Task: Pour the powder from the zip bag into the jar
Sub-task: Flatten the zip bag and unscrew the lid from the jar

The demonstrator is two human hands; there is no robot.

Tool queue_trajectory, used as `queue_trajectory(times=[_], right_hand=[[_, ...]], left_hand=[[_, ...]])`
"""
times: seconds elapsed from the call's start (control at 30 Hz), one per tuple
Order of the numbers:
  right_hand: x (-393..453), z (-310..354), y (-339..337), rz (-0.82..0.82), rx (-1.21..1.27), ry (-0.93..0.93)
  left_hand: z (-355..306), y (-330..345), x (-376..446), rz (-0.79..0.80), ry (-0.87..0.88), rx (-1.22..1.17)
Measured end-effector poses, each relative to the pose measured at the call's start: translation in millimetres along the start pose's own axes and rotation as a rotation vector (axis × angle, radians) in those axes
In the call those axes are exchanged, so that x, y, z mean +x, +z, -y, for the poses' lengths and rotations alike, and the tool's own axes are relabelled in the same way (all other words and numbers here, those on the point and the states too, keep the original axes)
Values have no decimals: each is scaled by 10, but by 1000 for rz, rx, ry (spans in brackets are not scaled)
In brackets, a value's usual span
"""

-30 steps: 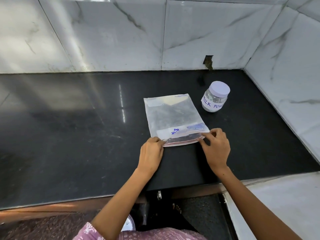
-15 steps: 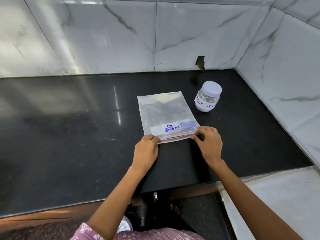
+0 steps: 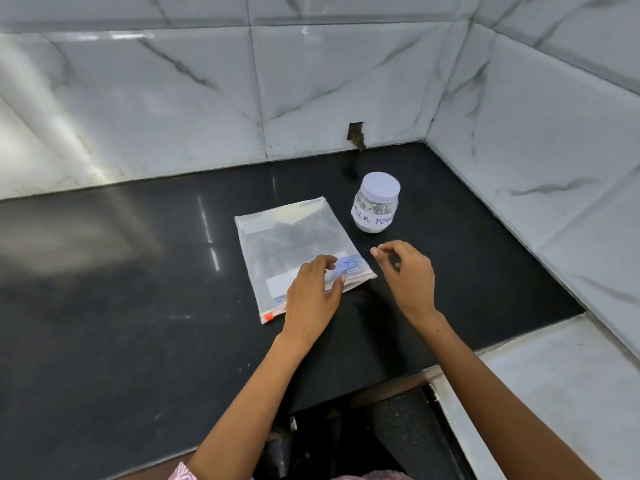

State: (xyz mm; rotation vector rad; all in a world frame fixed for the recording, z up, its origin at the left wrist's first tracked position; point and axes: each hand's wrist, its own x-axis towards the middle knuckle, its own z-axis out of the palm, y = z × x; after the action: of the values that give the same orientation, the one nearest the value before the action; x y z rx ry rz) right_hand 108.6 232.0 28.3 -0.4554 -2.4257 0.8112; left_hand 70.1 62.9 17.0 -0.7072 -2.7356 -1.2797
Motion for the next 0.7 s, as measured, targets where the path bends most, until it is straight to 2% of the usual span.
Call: queue_trajectory(times=[0.13, 0.27, 0.43, 0.6, 0.7], right_hand=[[358, -17, -135, -83, 56, 5], [730, -71, -181, -72, 29, 6], [1121, -142, -77, 52, -78, -35], [1390, -177, 126, 297, -192, 24], [1490, -211, 185, 321, -209, 10]], left_hand=[[-178, 155, 291, -24, -14, -76], [-335, 312, 595, -47, -49, -113], [-419, 509, 864, -85, -56, -138], [-463, 636, 985, -117, -125, -186], [-428, 699, 1042, -88, -164, -155]])
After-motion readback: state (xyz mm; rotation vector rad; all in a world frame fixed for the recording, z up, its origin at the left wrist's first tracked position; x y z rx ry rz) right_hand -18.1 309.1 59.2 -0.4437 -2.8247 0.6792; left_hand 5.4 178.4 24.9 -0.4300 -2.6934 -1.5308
